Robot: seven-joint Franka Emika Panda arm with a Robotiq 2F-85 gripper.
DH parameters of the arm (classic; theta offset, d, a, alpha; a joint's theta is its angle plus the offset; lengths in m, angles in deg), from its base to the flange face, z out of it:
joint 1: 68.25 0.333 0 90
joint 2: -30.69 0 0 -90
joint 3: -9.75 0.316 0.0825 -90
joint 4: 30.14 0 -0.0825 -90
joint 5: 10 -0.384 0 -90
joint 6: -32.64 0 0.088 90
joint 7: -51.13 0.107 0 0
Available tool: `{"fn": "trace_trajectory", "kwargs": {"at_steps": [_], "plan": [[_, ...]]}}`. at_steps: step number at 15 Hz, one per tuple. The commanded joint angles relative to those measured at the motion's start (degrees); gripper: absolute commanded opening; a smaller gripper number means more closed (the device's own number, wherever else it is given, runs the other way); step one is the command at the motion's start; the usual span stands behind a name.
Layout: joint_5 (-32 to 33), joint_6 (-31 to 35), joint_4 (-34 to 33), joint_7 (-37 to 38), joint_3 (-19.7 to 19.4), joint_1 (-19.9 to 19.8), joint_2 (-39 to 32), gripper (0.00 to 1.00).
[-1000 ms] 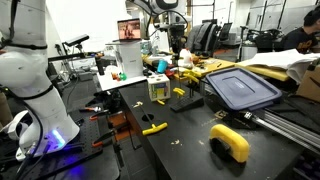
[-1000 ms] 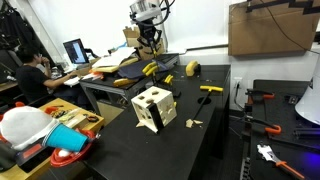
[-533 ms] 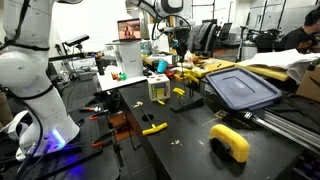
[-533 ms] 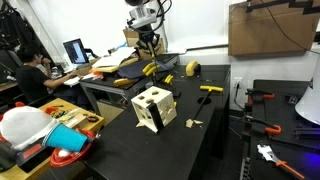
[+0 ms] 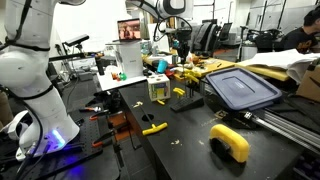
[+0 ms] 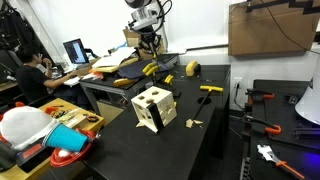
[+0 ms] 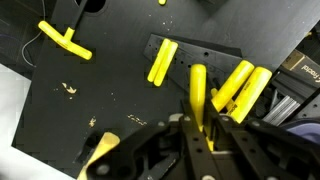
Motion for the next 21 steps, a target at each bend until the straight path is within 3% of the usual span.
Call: {"fn": "trace_trajectory", "kwargs": {"at_steps": [1, 21], "plan": [[0.08, -2.39, -1.18, 2.10, -0.34, -0.12, -0.18, 0.04], [-4.20, -4.44, 0.18, 7.39, -0.10, -1.68, -1.39, 0.04]]}}
